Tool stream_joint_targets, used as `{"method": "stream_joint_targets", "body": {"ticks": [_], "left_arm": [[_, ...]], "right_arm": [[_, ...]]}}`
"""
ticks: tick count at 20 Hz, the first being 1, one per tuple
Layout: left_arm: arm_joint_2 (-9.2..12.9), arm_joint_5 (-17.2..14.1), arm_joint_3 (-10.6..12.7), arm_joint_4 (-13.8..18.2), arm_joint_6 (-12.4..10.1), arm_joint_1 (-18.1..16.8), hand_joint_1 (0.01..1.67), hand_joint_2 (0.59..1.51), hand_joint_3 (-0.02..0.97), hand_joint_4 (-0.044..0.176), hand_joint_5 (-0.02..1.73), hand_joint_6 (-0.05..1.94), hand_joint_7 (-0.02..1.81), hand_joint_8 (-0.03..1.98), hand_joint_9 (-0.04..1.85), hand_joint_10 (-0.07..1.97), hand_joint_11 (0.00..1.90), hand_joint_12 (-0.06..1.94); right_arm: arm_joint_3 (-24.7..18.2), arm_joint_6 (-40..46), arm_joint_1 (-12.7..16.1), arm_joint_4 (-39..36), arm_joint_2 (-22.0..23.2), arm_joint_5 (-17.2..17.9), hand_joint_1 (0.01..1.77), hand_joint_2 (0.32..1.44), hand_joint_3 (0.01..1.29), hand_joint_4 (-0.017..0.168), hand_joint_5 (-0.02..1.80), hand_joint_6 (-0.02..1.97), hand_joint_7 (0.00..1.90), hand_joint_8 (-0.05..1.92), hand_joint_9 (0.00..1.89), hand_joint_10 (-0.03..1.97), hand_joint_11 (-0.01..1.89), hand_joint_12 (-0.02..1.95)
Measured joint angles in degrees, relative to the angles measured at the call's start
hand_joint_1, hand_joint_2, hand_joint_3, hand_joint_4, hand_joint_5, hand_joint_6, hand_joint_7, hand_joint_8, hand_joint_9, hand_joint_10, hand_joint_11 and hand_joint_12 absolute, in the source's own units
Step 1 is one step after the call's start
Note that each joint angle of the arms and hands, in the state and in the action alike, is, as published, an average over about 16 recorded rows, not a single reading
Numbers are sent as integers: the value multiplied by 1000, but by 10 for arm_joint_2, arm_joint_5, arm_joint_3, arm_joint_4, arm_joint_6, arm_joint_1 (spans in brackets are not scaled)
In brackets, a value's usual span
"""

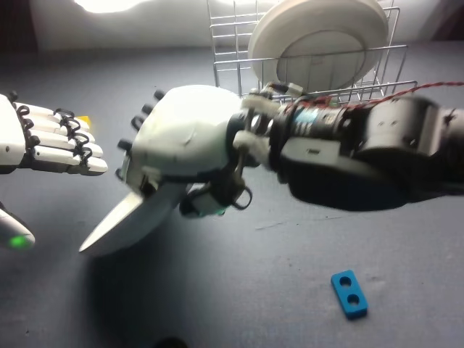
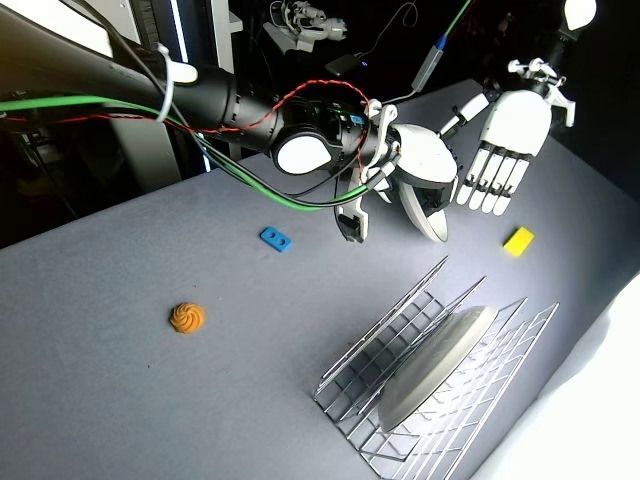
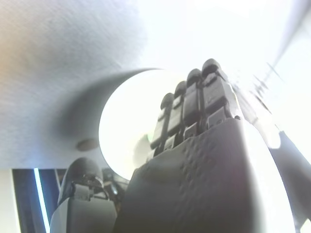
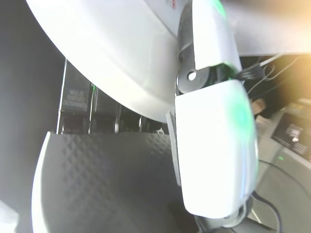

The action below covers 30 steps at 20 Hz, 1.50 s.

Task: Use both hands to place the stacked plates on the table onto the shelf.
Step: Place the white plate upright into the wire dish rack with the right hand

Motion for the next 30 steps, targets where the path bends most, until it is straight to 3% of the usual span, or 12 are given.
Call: {"method": "stream_joint_targets", "body": {"ticks": [9,18,30], "left_arm": [[18,-8,0,2,-6,-20,22,1101,20,-2,21,12,19,11,20,10,14,8],[26,-19,3,3,-7,-21,22,1107,20,-2,44,12,26,12,22,10,14,8],[32,-32,-2,2,-12,-21,23,1111,21,-2,30,11,21,11,21,10,14,9]], "right_arm": [[-55,0,46,68,76,-24,1347,960,18,-1,960,883,1090,665,1054,966,910,1054],[-71,1,86,185,117,-32,1361,961,18,0,980,886,1122,654,1048,995,887,1077],[-70,10,114,373,140,13,1363,960,18,0,987,867,1131,618,1059,979,899,1069]]}}
